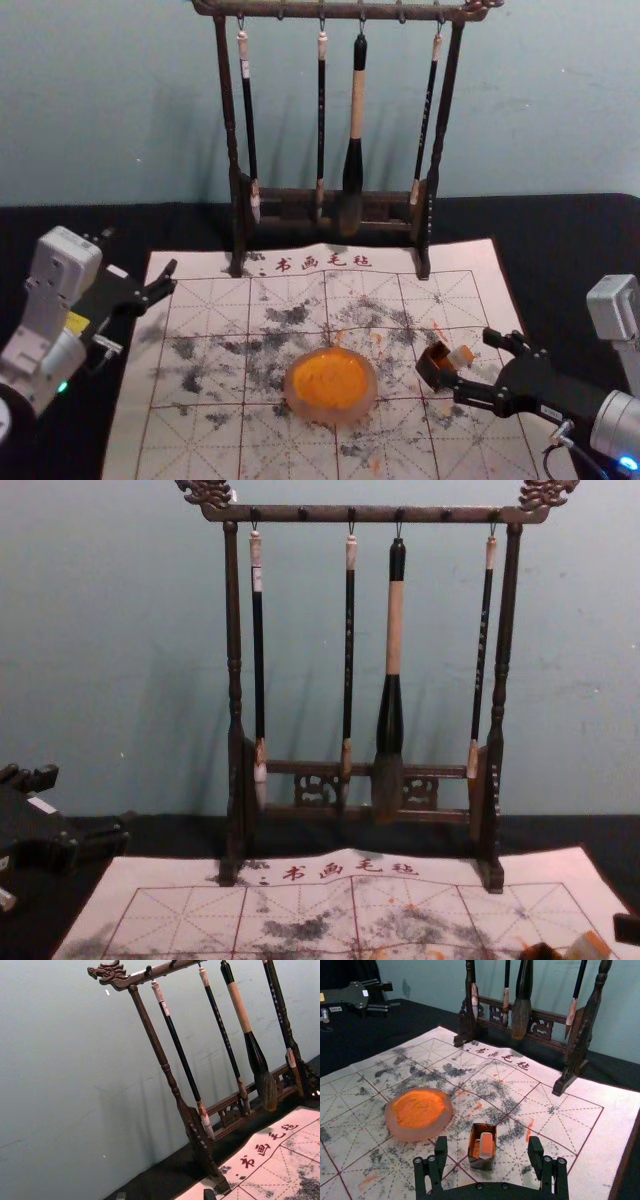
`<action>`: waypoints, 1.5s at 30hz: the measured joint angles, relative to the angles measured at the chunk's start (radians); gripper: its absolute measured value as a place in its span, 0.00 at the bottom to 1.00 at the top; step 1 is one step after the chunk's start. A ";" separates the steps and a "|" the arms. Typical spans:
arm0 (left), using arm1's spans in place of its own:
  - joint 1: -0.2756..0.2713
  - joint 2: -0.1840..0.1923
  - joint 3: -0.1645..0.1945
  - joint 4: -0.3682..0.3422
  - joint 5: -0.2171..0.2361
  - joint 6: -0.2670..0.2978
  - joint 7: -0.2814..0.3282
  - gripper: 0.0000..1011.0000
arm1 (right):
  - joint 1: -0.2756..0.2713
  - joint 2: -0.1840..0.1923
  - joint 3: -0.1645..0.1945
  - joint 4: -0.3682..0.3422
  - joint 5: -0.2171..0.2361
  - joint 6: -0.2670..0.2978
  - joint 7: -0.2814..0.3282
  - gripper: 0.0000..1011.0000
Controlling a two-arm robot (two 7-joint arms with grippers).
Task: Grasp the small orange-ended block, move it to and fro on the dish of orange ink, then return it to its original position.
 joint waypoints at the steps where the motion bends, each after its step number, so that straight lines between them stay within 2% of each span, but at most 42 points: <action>1: 0.000 0.000 0.000 0.000 0.000 0.000 0.000 0.99 | 0.000 0.000 0.000 0.000 0.000 0.000 0.000 0.99; 17: 0.000 0.000 0.000 0.000 0.000 0.000 0.000 0.99 | 0.000 0.001 -0.001 0.000 0.000 0.000 -0.001 0.99; 19: 0.000 0.000 0.000 0.000 0.000 0.000 0.000 0.99 | 0.000 0.001 -0.001 0.000 0.000 0.000 -0.001 0.95; 24: 0.000 0.000 0.000 0.000 0.000 0.000 0.000 0.99 | 0.000 0.001 -0.001 -0.001 0.001 -0.001 -0.001 0.83; 25: 0.000 0.000 0.000 0.000 0.000 0.000 0.000 0.99 | 0.000 0.001 -0.001 -0.001 0.001 -0.001 -0.001 0.83; 30: 0.000 0.000 0.000 0.000 0.000 0.000 0.000 0.99 | 0.000 0.001 -0.001 -0.001 0.001 -0.001 -0.002 0.64; 31: 0.000 0.000 0.000 0.000 0.000 0.000 0.000 0.99 | 0.000 0.001 -0.001 -0.001 0.001 -0.001 -0.002 0.64; 34: 0.000 0.000 0.000 0.000 0.000 0.000 0.000 0.99 | -0.001 0.001 -0.001 -0.001 0.001 -0.001 -0.002 0.53; 37: 0.000 0.000 0.000 0.000 0.000 0.000 0.000 0.99 | -0.001 0.001 -0.001 -0.001 0.001 -0.001 -0.002 0.47; 38: 0.000 0.000 0.000 0.000 0.000 0.000 0.000 0.99 | 0.000 0.001 -0.001 -0.001 0.002 -0.001 -0.002 0.40; 40: 0.000 0.000 0.000 0.000 0.000 0.000 0.000 0.99 | 0.000 0.001 -0.001 -0.001 0.002 -0.001 -0.002 0.33; 45: 0.000 0.000 0.000 0.000 0.000 0.000 0.000 0.99 | 0.000 0.001 -0.001 -0.001 0.002 -0.001 -0.002 0.19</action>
